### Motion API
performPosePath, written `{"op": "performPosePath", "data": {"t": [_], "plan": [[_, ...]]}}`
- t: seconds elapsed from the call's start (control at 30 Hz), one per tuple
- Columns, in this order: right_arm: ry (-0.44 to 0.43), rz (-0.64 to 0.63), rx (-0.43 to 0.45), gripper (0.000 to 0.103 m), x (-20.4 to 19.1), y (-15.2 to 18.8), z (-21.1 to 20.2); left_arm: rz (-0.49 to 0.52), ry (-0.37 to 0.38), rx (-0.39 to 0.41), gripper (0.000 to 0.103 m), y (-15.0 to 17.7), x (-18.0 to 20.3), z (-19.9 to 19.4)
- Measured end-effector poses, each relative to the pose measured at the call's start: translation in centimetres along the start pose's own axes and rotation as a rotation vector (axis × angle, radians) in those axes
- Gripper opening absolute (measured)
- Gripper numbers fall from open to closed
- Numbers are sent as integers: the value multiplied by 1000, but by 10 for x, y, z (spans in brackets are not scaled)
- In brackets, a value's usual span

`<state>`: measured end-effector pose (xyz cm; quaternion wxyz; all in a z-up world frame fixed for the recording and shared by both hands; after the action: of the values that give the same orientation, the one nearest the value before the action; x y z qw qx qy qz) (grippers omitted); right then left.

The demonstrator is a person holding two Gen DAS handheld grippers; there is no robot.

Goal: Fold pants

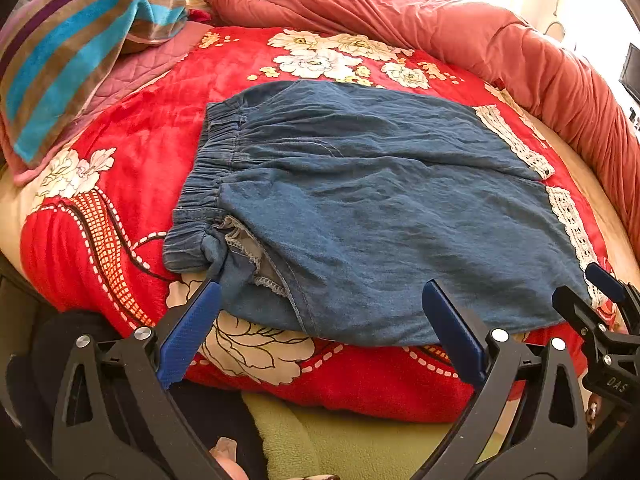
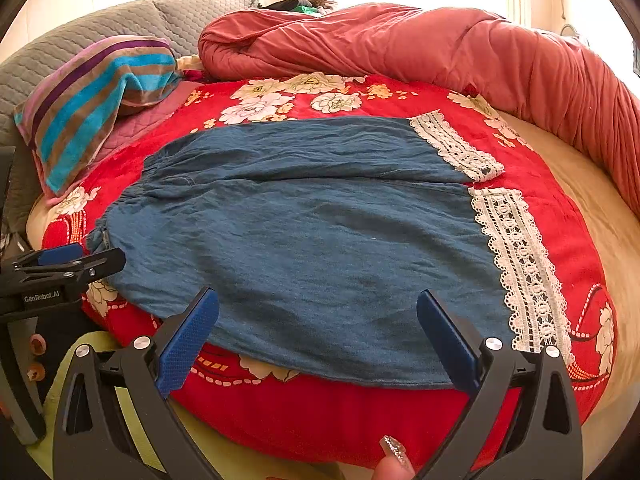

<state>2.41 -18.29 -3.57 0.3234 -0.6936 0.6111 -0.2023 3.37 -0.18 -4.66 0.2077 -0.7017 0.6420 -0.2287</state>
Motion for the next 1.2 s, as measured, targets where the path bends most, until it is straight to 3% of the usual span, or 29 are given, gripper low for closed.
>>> {"op": "performPosePath", "data": {"t": [1.2], "plan": [[7, -4, -4, 99, 0, -2, 4, 8, -7, 2, 95, 0, -6, -1]]}}
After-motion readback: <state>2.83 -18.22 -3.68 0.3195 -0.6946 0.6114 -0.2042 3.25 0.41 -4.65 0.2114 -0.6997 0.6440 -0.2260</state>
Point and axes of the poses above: each gripper's, at about its wrist camera, not at the fingertips, and z roughly the way its jaws point, x to its right, y to its underside, the point moved 6 cm from there along z, roughly the way its jaws point, and after that the axes turned 4 degrees about z, right-handed, at the moved point
